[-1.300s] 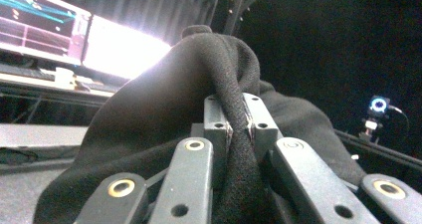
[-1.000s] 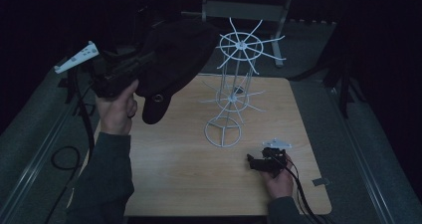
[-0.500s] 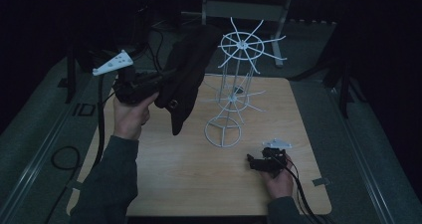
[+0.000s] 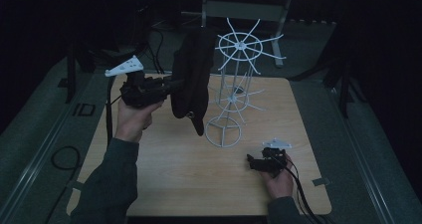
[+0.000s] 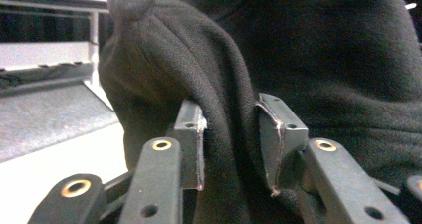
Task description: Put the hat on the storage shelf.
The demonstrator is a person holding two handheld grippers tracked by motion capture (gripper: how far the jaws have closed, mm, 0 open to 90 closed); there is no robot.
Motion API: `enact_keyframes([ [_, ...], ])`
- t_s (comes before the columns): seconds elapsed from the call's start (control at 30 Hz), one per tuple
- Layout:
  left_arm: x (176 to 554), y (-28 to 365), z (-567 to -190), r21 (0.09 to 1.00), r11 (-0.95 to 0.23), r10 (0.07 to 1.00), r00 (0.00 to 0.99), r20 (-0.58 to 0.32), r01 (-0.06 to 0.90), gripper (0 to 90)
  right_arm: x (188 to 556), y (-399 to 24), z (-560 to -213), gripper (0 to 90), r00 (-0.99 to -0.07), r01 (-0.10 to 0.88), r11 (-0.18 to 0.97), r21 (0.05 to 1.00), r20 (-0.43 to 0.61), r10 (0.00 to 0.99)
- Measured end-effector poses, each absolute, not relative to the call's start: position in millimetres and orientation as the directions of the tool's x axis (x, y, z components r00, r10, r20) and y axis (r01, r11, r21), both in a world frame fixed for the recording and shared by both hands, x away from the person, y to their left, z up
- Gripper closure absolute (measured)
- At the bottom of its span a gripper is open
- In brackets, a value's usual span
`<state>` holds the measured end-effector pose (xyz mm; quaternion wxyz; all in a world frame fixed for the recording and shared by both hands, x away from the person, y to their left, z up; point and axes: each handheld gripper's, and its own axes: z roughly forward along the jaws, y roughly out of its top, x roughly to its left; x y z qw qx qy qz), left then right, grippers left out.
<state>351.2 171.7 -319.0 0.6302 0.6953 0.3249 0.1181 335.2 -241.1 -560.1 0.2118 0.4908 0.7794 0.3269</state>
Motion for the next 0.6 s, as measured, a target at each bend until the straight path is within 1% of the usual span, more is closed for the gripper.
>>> enact_keyframes([
  [0.03,352.6,172.5,-319.8,0.951,0.012,0.599,0.759,-0.255,0.31,61.0,335.2,-241.1,-560.2,11.5,-0.429,0.626,0.306,0.718,-0.01,0.903],
  [0.07,352.6,172.5,-319.8,0.951,0.012,0.599,0.759,-0.255,0.31,60.0,335.2,-241.1,-560.2,11.5,-0.429,0.626,0.306,0.718,-0.01,0.903],
  [0.2,352.6,175.8,-318.2,0.948,0.025,0.596,0.757,-0.269,0.317,49.1,335.2,-241.1,-560.1,11.5,-0.429,0.626,0.305,0.718,-0.01,0.903],
  [0.23,352.6,178.5,-317.4,0.945,0.04,0.59,0.756,-0.285,0.325,46.2,335.2,-241.1,-560.1,11.5,-0.429,0.626,0.305,0.718,-0.01,0.903],
  [0.33,352.5,180.2,-316.5,0.942,0.05,0.58,0.758,-0.297,0.331,39.6,335.2,-241.1,-560.1,11.6,-0.429,0.626,0.305,0.718,-0.01,0.903],
  [0.47,351.2,183.1,-315.0,0.943,0.059,0.586,0.754,-0.299,0.328,34.2,335.2,-241.1,-560.2,11.5,-0.429,0.626,0.305,0.718,-0.01,0.903],
  [0.6,349.9,189.7,-312.6,0.943,0.09,0.589,0.746,-0.31,0.32,32.5,335.2,-241.1,-560.2,11.6,-0.43,0.625,0.306,0.718,-0.011,0.903],
])
